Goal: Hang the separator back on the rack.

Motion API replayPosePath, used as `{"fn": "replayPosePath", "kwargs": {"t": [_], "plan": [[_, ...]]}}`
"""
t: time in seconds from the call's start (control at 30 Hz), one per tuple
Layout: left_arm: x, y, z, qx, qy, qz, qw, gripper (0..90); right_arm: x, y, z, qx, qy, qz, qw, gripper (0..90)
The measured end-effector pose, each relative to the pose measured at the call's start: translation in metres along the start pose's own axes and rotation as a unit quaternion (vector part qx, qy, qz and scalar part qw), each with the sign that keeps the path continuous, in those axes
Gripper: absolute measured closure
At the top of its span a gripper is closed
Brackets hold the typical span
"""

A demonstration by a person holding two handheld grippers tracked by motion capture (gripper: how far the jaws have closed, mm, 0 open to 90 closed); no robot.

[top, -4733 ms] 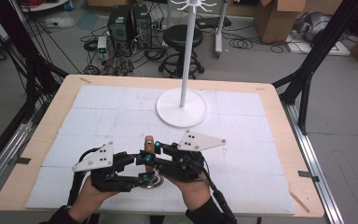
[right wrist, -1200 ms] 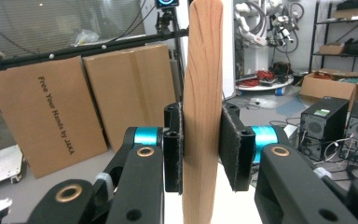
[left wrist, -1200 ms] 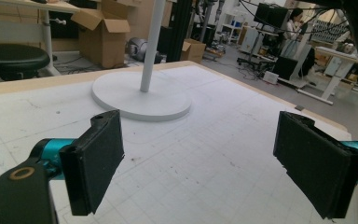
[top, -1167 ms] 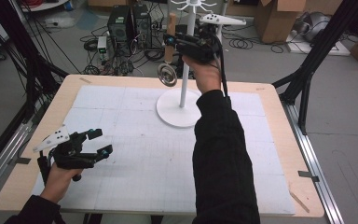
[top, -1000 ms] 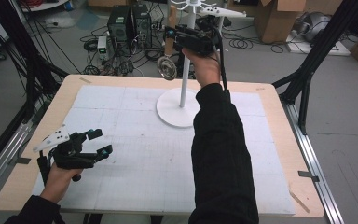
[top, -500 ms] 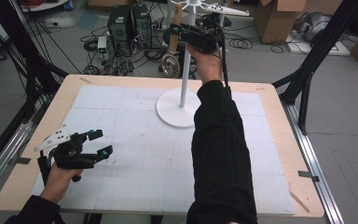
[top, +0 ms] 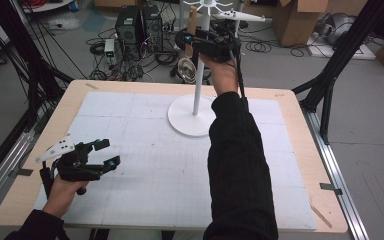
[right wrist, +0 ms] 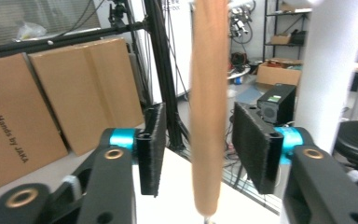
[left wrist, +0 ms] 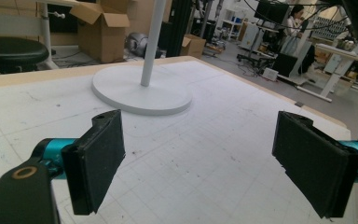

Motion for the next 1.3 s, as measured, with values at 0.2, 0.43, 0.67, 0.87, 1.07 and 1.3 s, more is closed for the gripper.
{"fn": "replayPosePath", "kwargs": {"t": [0.2,0.43,0.67,0.87,1.07,1.3], "plan": [[0.0,-0.001,0.0,-0.001,-0.001,0.0,1.0,17.2,-0.024,-0.001,-0.026,-0.001,0.005,-0.016,0.9999,44.3],[-0.001,0.0,0.0,0.0,-0.001,0.002,1.0,17.2,-0.059,-0.007,-0.065,0.004,-0.001,-0.027,0.9996,39.5],[-0.002,0.001,0.002,-0.003,-0.012,0.006,0.9999,19.2,-0.099,-0.014,-0.115,0.006,0.006,-0.041,0.9991,31.3],[-0.003,0.001,0.003,-0.005,-0.015,0.006,0.9999,18.5,-0.142,-0.009,-0.162,-0.004,0.026,-0.063,0.9977,20.0],[-0.005,-0.001,0.007,0.0,-0.038,0.014,0.9992,15.8,-0.184,0.009,-0.208,-0.027,0.045,-0.084,0.9951,16.0],[-0.005,-0.003,0.006,0.003,-0.041,0.016,0.999,14.5,-0.224,0.023,-0.244,-0.027,0.053,-0.097,0.9935,15.9]]}}
Point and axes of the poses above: each handheld gripper's, and its own axes: x roughly forward along the jaws, z roughly out of its top, y roughly to its left, the point moved 6 cm from there along x, roughly forward along the jaws, and after that the axes turned 2 degrees about z, right-handed, at the moved point
